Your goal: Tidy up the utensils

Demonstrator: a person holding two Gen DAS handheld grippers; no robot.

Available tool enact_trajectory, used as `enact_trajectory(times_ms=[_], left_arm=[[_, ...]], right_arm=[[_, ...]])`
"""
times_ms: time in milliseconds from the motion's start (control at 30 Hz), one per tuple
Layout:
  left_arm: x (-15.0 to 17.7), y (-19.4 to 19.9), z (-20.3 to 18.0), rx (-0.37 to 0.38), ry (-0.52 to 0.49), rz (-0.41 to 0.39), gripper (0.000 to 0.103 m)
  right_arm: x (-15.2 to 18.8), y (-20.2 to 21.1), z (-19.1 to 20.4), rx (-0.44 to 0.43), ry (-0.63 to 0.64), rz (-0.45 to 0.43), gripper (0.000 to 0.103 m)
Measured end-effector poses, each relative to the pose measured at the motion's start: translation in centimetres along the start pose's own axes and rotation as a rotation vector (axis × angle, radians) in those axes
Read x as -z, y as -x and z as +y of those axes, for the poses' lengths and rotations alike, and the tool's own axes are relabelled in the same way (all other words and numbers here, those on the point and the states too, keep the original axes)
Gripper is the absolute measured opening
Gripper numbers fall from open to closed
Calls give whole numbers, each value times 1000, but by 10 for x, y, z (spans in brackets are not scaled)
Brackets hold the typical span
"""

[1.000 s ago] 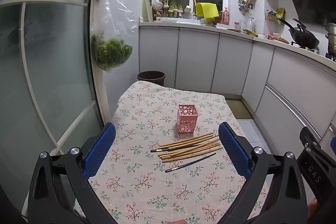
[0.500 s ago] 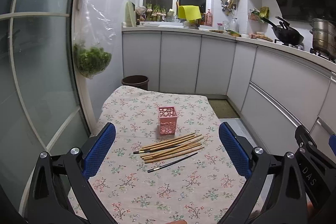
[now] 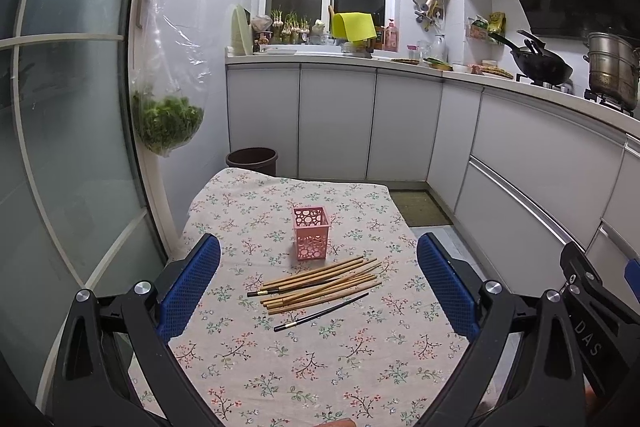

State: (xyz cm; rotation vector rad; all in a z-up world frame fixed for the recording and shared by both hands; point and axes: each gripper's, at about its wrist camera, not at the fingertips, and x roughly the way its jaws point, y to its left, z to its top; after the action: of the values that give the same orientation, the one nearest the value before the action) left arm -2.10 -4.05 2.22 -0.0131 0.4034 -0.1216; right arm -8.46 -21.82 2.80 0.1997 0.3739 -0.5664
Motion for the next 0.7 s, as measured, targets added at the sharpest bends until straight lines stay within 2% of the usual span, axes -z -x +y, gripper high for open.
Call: enact_trajectory(times_ms=[700], left_arm=[[1, 3, 2, 2, 5, -9, 95]], right_arm=[[-1, 3, 0, -9, 0, -3, 98]])
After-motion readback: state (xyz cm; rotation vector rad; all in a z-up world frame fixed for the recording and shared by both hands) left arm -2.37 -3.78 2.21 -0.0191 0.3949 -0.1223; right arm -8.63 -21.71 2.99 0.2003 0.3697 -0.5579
